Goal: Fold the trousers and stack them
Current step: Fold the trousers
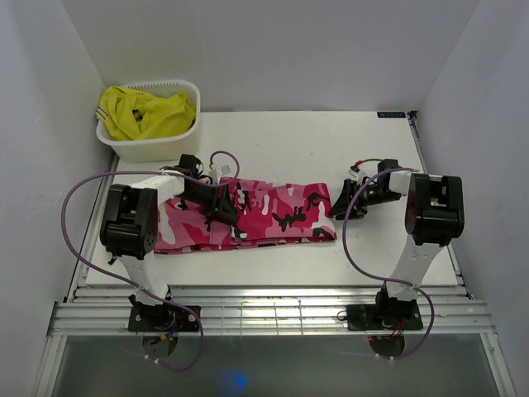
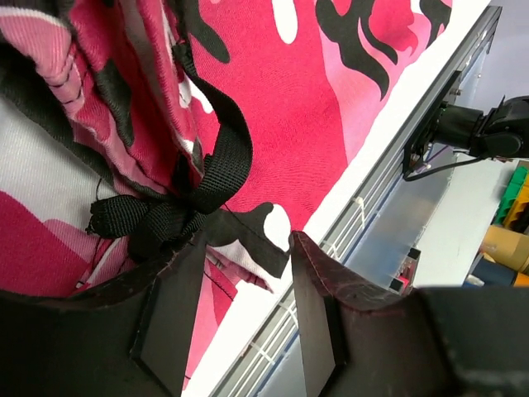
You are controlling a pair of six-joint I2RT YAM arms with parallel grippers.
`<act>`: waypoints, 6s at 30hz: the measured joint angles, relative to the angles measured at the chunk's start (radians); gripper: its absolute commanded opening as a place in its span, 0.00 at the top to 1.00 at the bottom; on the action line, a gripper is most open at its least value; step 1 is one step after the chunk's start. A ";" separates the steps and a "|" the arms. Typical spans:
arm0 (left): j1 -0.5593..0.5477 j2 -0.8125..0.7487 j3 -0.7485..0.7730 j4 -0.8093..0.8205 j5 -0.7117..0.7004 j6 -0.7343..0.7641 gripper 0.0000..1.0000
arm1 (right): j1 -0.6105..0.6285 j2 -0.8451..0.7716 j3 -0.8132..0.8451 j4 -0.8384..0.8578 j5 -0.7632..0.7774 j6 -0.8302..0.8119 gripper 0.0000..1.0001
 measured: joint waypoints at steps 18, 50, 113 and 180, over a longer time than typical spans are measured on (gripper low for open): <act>-0.001 0.101 0.011 0.019 -0.029 -0.034 0.56 | 0.092 0.089 0.043 -0.034 -0.016 0.059 0.81; 0.445 -0.298 -0.112 -0.183 -0.241 0.173 0.32 | -0.417 -0.260 0.365 -0.662 0.042 -0.512 0.92; 0.403 -0.026 -0.210 0.120 -0.034 -0.056 1.00 | 0.850 0.213 0.748 0.287 0.280 0.578 0.92; 0.232 -0.243 0.211 -0.169 -0.082 0.173 0.62 | 0.567 -0.093 0.633 0.029 0.111 0.071 0.44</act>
